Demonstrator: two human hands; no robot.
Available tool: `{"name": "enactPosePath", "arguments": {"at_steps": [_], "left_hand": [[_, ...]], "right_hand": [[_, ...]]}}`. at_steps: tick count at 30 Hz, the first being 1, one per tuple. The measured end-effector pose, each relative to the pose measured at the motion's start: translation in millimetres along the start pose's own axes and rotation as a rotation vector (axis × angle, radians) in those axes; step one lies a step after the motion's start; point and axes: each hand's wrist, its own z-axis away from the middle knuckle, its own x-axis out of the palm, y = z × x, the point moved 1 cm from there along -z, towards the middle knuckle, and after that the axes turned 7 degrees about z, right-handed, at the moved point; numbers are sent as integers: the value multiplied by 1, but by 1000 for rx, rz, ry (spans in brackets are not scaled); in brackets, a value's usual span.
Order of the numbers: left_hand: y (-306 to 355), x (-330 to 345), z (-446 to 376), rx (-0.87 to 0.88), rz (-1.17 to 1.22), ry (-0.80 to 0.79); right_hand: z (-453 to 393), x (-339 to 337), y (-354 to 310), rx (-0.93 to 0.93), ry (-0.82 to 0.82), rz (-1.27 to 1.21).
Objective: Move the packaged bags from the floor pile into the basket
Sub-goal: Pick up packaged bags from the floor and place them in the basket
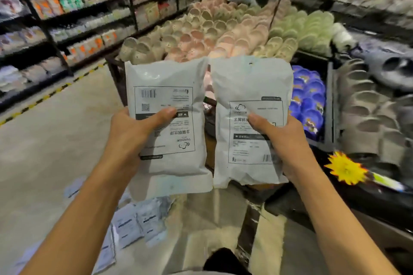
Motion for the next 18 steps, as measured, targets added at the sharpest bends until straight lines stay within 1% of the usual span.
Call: {"name": "enactPosePath", "arguments": {"at_steps": [4,9,13,18], "left_hand": [[-17,64,23,-20,-19,-188],[-35,164,75,-67,-67,-478],[-57,248,145,-85,-104,-667],[-94,353,266,-89,-124,-876]], "right_hand": [[49,-69,14,43,205,-23],[124,-165,34,97,461,-75],[197,-245,56,135,639,-121],[305,-358,87,175,879,-156]]}}
